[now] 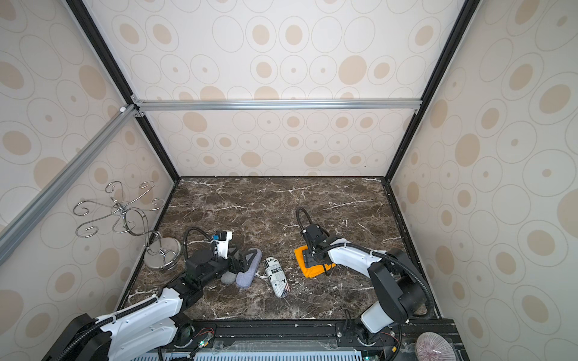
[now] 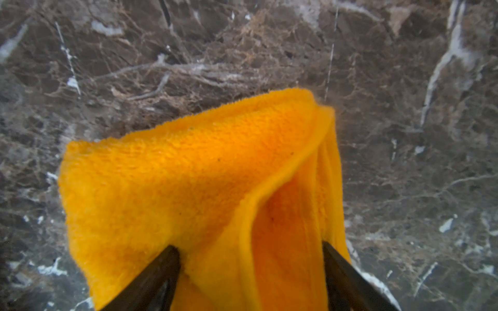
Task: Wipe the eyeglass case
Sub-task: Pick up the cleaning item at the center of the board.
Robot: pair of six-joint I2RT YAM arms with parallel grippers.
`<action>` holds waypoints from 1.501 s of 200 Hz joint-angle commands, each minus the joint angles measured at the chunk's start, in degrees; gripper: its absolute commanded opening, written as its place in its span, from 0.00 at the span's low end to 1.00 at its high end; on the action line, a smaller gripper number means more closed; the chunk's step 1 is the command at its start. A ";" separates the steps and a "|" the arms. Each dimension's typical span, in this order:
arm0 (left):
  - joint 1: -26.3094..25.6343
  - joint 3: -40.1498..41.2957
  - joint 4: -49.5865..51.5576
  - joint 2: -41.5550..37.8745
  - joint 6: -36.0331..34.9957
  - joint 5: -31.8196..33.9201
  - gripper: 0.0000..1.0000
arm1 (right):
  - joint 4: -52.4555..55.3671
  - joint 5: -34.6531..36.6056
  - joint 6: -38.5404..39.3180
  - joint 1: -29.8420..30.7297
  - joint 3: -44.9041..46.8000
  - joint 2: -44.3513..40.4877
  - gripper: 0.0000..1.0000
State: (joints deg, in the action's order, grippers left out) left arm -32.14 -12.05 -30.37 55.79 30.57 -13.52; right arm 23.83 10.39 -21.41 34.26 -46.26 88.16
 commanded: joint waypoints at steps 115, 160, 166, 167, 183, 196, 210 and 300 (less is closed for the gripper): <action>-1.01 -2.80 0.83 -0.80 -1.60 -0.37 1.00 | -1.17 -1.71 -1.09 -0.30 4.10 -6.16 0.12; -1.94 -5.16 6.70 -0.62 -2.09 -0.81 1.00 | 1.27 -3.13 -0.49 -0.15 6.47 -18.33 0.08; -2.27 -5.17 7.24 -0.83 -2.03 -0.58 1.00 | 1.79 -3.62 -0.27 -0.14 6.60 -19.94 0.08; -2.29 -5.17 7.34 -0.89 -2.01 -0.61 1.00 | 1.90 -3.62 -0.29 -0.15 6.61 -20.21 0.08; -3.45 -5.14 8.77 -1.55 -1.68 0.16 1.00 | 3.34 -5.74 0.92 -0.06 6.83 -23.56 0.07; -4.41 -4.99 10.05 -2.33 -1.22 0.84 1.00 | 4.46 -7.64 1.73 0.02 6.80 -25.95 0.07; -5.35 -4.74 11.33 -3.11 -0.33 1.07 1.00 | 5.04 -9.37 1.83 0.19 6.94 -28.27 0.06; -20.31 -2.46 18.86 -5.72 9.69 11.62 1.00 | 5.87 -10.92 0.78 1.50 9.22 -34.39 0.05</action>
State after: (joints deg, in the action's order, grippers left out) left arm -48.53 -15.14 -13.47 50.39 35.88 -7.25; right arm 29.04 0.21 -20.21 35.35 -38.04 55.02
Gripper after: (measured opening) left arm 0.999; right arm 0.131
